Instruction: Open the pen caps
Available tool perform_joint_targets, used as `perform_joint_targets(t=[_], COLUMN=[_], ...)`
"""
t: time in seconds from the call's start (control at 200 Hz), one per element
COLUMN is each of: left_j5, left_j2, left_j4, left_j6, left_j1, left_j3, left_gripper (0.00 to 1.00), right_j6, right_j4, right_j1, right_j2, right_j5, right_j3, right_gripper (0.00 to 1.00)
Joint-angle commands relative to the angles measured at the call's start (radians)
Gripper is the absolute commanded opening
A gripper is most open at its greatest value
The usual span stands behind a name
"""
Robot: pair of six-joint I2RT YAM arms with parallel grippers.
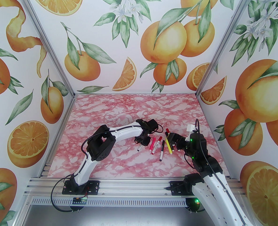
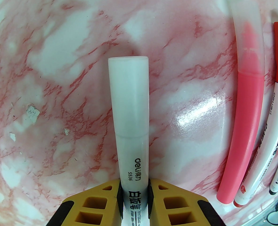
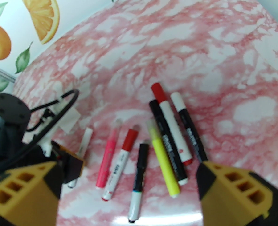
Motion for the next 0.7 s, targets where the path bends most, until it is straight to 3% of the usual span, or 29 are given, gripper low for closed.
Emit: perform_joint_targets(t=[0.0,0.17,0.345,0.696], left_j5=[-0.020,-0.020,0.024,0.345], left_j2=[0.040,0.005,-0.146,-0.506], left_j4=[-0.004,0.003,0.094,0.421], left_j6=[-0.001,0.013,0.052,0.137], left_j1=[-0.005,0.000,0.037,0.143], left_j3=[-0.022,-0.021,-0.086,-0.437], left_gripper=[0.22,0.17,0.16,0.17], right_j6=[0.002,0.005,0.031,0.270], right_j4=[-0.011,-0.008,0.013,0.224], right_j1=[0.007,0.007,0.007,0.014], right_j2=[-0.006,-0.007,-0.017,-0.001], right_j5=[-0.020,-0.055,-0.141,-0.411], right_j3=[0.008,0.012,0.020,-0.014], right_gripper=[1.00,1.00,0.96,0.82])
